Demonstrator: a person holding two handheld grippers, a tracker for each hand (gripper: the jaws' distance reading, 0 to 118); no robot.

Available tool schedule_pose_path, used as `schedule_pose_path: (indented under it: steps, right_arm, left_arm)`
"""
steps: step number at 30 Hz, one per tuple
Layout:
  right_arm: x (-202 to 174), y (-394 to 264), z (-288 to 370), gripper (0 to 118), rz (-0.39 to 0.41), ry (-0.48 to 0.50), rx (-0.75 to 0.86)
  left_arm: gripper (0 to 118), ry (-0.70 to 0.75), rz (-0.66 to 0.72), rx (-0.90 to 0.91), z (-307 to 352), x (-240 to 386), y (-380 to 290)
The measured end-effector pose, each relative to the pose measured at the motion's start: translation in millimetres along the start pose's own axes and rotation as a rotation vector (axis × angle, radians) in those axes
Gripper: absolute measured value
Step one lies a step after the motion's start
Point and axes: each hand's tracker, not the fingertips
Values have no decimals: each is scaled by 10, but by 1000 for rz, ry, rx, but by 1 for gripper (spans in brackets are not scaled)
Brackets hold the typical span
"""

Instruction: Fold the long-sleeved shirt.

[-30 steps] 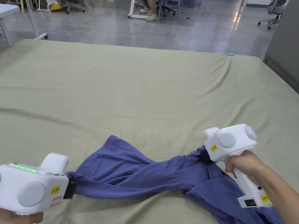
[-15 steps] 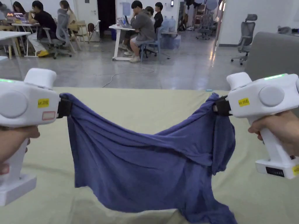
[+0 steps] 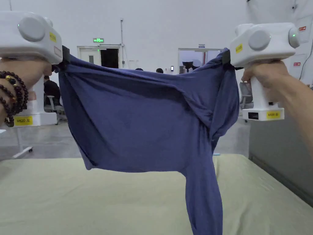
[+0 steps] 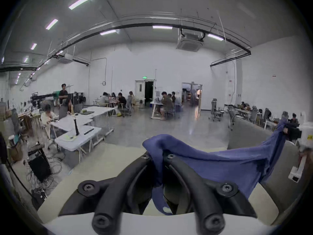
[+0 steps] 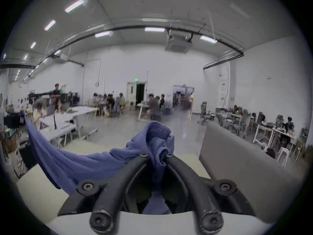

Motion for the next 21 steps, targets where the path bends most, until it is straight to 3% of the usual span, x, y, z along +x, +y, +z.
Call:
schedule_pose_path:
  steps: [5,9,13,21]
  right_arm:
    - [50,179,36,5,-58,-11,58]
    - [40,-168,-82,5,-69,0,0]
    - [12,-971,-359,5,-85,24,-141]
    - [-160,-3279,-718,5,-132,35,-449]
  left_arm:
    - [3,-8,1,17,-45,-5,4]
    - [3,-18,-9,-16,-113,-1,-284]
    - [3,-17,-2,-124,-381,-54,-913]
    - [3,-51,-47,-399,-887,-107,-2844]
